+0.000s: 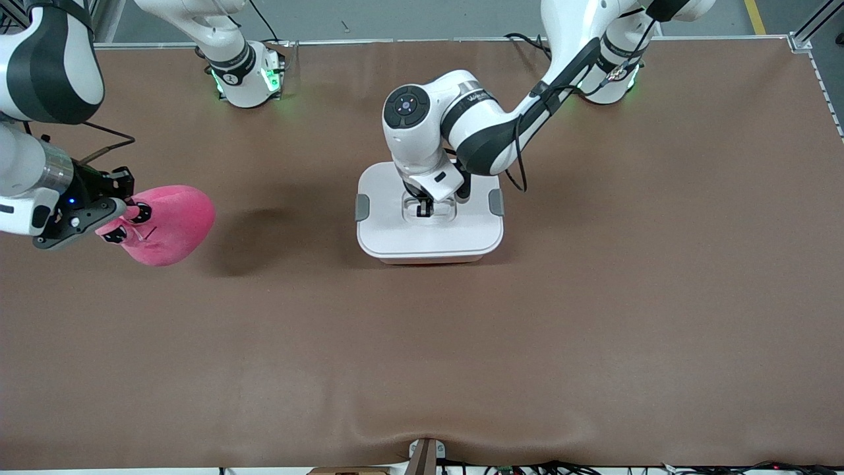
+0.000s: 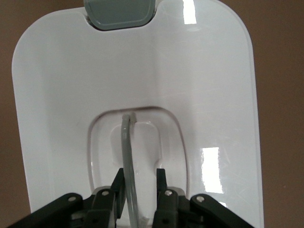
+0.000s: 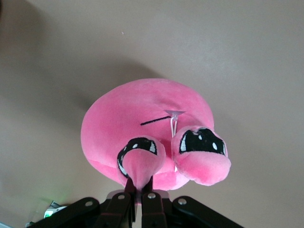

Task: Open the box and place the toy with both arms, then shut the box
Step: 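Lift the plush with the right gripper while the left gripper lifts the lid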

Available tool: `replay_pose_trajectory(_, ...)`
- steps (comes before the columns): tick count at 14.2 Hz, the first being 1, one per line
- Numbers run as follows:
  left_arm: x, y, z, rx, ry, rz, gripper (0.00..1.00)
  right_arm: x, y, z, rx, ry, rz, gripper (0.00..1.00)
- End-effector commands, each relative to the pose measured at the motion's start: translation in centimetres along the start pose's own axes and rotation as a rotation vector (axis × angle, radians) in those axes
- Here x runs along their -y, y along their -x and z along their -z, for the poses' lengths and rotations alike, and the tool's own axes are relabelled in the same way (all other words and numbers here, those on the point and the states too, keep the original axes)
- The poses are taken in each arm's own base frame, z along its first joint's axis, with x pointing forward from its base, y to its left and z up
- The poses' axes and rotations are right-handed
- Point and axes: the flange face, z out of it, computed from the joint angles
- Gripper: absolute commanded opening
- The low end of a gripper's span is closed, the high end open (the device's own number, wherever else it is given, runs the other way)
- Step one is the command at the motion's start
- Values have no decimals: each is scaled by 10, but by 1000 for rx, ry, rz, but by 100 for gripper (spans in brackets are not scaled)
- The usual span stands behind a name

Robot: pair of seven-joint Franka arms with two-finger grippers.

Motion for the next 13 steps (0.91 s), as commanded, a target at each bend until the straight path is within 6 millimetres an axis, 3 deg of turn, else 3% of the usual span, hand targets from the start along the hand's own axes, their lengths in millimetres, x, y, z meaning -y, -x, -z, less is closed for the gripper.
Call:
replay_pose_trajectory(1,-2,4,3,4,18,14,16,3,5,22,2,13,15,0)
replay_pose_trajectory(5,-2,4,5,5,20,10,0,16,4,44,5,18,32,0)
replay_pose_trajectory(9,-2,3,10,9,25,0,0,22,6,56,7,16,40,0)
replay_pose_trajectory(13,0,3,18,5,38,-20,0,47,6,74,2,15,75,0)
